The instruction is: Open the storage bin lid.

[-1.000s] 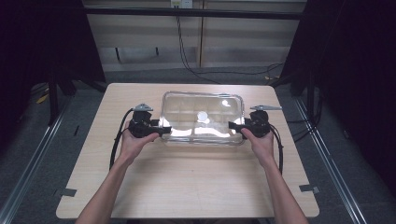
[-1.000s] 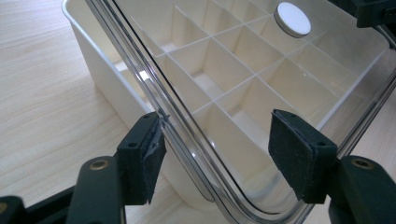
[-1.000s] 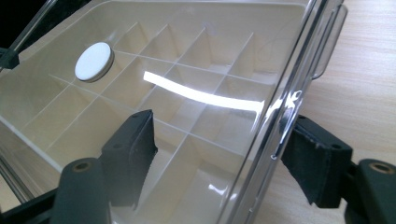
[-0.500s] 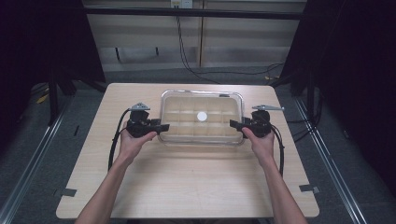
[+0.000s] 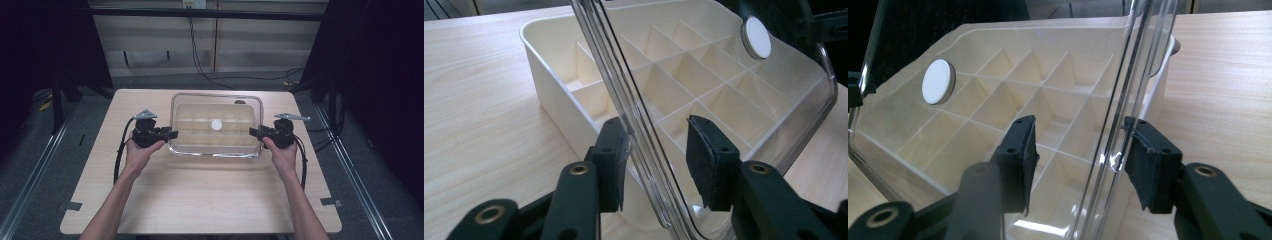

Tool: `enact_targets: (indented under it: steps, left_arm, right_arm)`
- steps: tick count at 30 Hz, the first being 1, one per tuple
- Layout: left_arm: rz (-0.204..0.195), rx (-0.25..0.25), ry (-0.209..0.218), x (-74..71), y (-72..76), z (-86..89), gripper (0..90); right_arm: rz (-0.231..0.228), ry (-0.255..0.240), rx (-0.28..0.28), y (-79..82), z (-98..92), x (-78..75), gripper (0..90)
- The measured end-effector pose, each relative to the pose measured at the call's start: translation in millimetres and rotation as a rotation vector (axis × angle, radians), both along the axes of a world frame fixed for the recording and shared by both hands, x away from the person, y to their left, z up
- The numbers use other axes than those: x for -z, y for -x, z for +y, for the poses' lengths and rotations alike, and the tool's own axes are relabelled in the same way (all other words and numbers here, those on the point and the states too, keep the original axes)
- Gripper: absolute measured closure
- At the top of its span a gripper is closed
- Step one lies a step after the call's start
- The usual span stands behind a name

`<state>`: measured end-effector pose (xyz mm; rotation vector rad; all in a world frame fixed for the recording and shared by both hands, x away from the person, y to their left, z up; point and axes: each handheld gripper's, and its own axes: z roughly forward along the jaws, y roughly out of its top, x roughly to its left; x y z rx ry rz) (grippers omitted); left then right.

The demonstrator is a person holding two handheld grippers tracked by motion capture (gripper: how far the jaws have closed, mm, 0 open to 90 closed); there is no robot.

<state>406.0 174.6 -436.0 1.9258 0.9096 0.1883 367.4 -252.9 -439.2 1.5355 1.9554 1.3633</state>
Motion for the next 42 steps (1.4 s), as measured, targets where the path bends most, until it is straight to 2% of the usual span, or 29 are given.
enact_targets:
  steps: [4, 9, 12, 13, 18, 19, 25, 35, 42]
  left_arm:
    - [-0.01, -0.004, 0.002, -0.3, 2.4, 0.9, 62.5]
    - [-0.014, -0.016, 0.025, -3.6, 4.7, 2.9, 65.7]
    - [-0.026, -0.017, 0.026, -6.3, 6.4, 3.0, 67.6]
    - [-0.038, -0.017, 0.009, -8.1, 8.2, 3.5, 67.9]
    - [-0.054, -0.026, 0.017, -9.9, 10.4, 6.5, 70.2]
    - [-0.052, -0.027, 0.028, -10.2, 10.7, 6.8, 70.8]
    - [-0.054, -0.029, 0.014, -11.5, 12.5, 8.4, 72.7]
    - [-0.056, -0.032, 0.035, -14.4, 13.7, 12.3, 75.4]
    - [-0.068, -0.027, 0.029, -16.9, 15.4, 12.5, 76.2]
  right_arm:
    - [-0.008, -0.029, 0.003, 1.7, -2.3, 0.1, 53.0]
    - [-0.009, -0.054, 0.007, 5.0, -4.6, -1.8, 56.5]
    - [-0.008, -0.044, 0.011, 6.9, -3.7, -3.4, 56.4]
    - [-0.011, -0.042, 0.012, 8.6, -2.8, -4.8, 57.0]
    - [-0.022, -0.052, 0.006, 10.8, -3.1, -6.1, 59.7]
    - [-0.023, -0.055, 0.004, 11.7, -3.1, -6.7, 60.4]
    - [-0.028, -0.062, -0.005, 13.8, -3.7, -8.6, 62.6]
    - [-0.04, -0.06, -0.023, 16.0, -3.4, -12.2, 65.4]
    - [-0.048, -0.069, -0.022, 17.7, -5.1, -14.3, 66.5]
